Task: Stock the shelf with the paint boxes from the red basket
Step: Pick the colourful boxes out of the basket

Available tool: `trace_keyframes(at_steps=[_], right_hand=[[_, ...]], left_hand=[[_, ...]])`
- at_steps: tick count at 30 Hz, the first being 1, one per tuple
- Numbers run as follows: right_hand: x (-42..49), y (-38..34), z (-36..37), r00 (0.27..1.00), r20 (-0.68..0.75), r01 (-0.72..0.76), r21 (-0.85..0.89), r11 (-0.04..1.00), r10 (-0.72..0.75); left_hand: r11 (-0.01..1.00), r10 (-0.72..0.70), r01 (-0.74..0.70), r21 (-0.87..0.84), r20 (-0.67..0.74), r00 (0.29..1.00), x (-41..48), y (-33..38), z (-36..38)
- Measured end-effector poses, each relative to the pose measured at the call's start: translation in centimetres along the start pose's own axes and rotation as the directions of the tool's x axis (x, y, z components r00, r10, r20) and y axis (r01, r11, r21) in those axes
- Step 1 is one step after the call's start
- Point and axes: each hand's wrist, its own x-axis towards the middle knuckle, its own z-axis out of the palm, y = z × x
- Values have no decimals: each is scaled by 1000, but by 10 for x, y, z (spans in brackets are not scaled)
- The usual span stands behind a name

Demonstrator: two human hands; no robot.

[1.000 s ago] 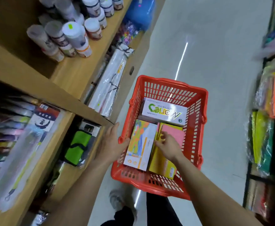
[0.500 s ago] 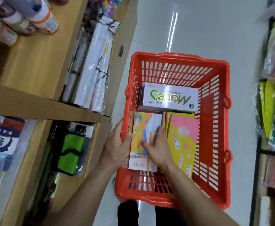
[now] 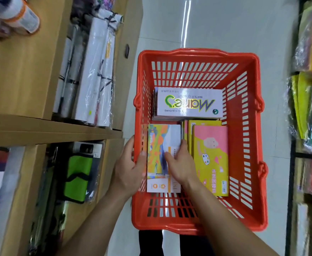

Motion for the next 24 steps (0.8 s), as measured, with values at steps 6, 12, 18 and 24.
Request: trace_keyframes(at_steps=[6,12,18,24], right_hand=[[0,-6,-1,1000,27,8,37,999,-9],[10,-23,-8,963,-210,124,-207,970,-168],[60,-57,-27,909,181,409,-564,718,-376],[88,-71,-29,895,348,446,-686,575,-279]], left_hand=[[1000,12,-13,-21,-9,1000,0,2,1],[998,6,-4,-61,18,1000,2,-5,1],[996,-14,15,-83,14,1000,2,-13,1],[996,-26,28,-87,19,999,0,-16,3]])
